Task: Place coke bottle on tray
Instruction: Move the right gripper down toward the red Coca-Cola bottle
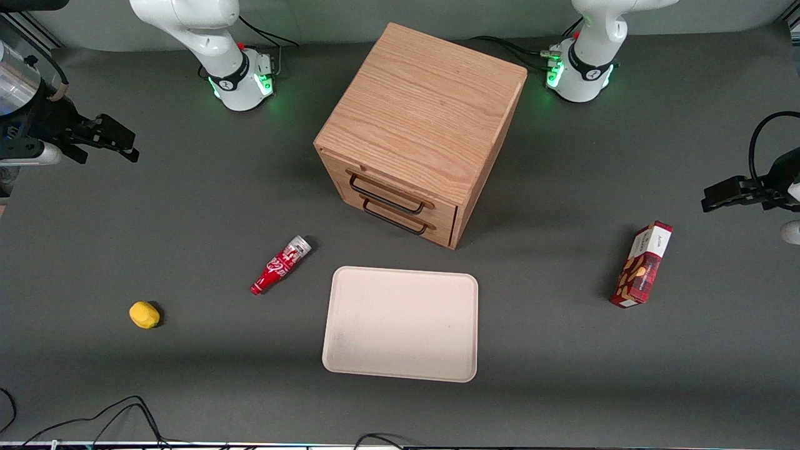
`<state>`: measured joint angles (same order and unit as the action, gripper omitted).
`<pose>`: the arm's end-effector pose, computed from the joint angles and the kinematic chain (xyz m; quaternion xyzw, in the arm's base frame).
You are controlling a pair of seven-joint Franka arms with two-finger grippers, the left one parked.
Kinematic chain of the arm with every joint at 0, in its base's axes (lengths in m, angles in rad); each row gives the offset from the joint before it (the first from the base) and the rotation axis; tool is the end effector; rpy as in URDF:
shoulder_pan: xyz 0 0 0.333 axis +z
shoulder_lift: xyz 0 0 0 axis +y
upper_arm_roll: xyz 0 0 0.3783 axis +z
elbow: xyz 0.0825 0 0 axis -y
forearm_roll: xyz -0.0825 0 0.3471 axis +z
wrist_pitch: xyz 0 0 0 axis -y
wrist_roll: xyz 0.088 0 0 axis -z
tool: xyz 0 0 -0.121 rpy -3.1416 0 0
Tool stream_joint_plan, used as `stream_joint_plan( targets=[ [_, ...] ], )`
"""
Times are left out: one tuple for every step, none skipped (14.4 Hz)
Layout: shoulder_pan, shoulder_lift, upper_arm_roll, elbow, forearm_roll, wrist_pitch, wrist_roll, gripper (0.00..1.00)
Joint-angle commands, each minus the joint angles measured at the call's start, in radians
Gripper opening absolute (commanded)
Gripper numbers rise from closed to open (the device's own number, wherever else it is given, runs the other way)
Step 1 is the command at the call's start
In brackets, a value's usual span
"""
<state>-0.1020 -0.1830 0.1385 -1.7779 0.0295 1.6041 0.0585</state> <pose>0.4503 0.0274 0.6730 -0.9999 0.0125 -0.0036 0.0023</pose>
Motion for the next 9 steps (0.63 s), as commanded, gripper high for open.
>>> stream_joint_plan(
  targets=[
    [0.005,0.014,-0.005,0.029,0.024,-0.03,-0.016,1.0],
    [0.005,0.023,-0.005,0.034,0.024,-0.03,-0.008,1.0],
    [0.004,0.042,-0.005,0.044,0.024,-0.03,-0.008,1.0],
    [0.004,0.059,-0.005,0.057,0.024,-0.03,-0.006,1.0],
    [0.007,0.083,0.001,0.072,0.026,-0.03,0.001,1.0],
    [0.01,0.108,0.01,0.077,0.027,-0.024,0.048,1.0],
    [0.015,0.14,0.021,0.077,0.039,-0.009,0.119,1.0],
    [0.024,0.169,0.027,0.072,0.067,0.034,0.17,1.0],
    [0.027,0.195,0.03,0.057,0.067,0.083,0.217,1.0]
  ],
)
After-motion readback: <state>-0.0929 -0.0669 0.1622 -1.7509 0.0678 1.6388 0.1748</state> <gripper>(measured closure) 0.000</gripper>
